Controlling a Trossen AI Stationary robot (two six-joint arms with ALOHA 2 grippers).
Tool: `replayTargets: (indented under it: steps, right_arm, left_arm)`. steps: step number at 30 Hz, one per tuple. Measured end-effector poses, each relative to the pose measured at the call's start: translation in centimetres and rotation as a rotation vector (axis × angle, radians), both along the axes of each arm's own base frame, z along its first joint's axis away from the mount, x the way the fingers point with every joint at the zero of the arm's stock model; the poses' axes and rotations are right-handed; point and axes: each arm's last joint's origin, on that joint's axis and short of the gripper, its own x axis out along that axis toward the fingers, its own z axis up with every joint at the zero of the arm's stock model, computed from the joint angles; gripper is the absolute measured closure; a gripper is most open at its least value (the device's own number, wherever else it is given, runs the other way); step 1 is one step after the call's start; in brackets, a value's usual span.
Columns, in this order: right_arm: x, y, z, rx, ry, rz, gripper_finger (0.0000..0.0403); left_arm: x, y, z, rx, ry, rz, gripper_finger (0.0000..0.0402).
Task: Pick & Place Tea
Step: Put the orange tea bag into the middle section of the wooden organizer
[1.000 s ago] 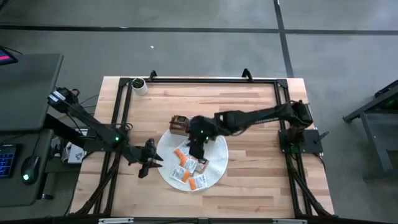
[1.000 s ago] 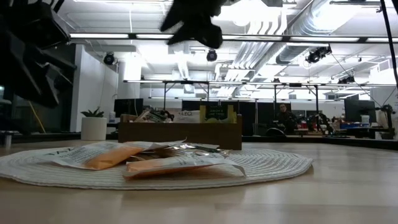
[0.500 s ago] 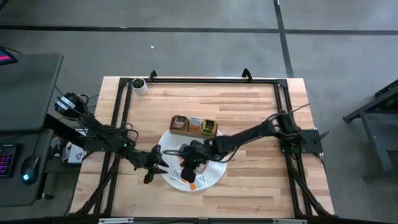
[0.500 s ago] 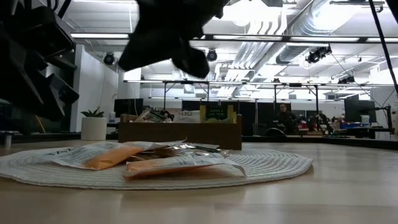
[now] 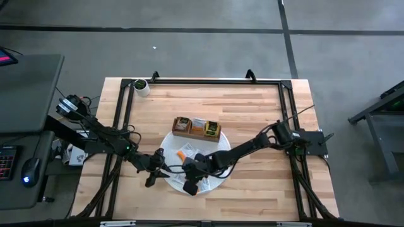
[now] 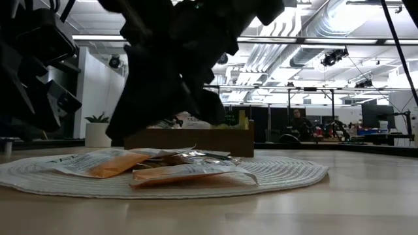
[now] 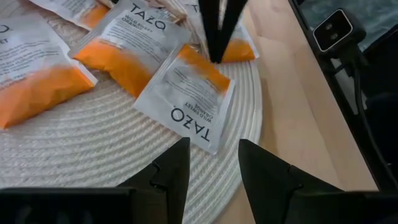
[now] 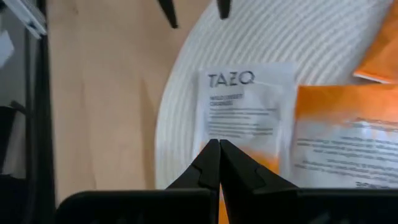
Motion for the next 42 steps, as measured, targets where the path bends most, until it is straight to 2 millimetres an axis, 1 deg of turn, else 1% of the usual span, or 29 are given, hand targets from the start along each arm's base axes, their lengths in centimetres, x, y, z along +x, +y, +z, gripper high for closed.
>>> replayTargets:
  steps: [9,17,21,26,36,42]
  right_arm:
    - [-0.4,-0.3,-0.3,-0.031,0.051,-0.027,0.0403]
    - [-0.7,0.0,-0.5,-0.056,0.077,-0.01,0.0403]
    - [-0.6,0.1,-1.6,-0.048,0.102,0.001,0.0403]
    - [-0.4,0.5,-2.9,-0.011,0.119,0.016,0.0403]
    - [-0.2,0.2,-3.3,-0.005,0.117,0.014,0.0403]
    - [0.0,-0.1,-3.3,-0.008,0.103,0.007,0.0403]
  left_arm:
    - [0.0,0.0,0.0,0.001,-0.001,0.001,0.0266]
    - [0.4,-0.3,-1.2,-0.004,0.026,0.009,0.0266]
    - [0.8,-0.5,-1.7,-0.024,0.012,0.015,0.0266]
    - [0.9,-0.6,-2.3,-0.043,0.039,0.033,0.0266]
    - [1.1,-0.8,-2.0,-0.193,0.059,0.09,0.0266]
    - [1.0,-0.8,-2.1,-0.297,0.121,0.158,0.0266]
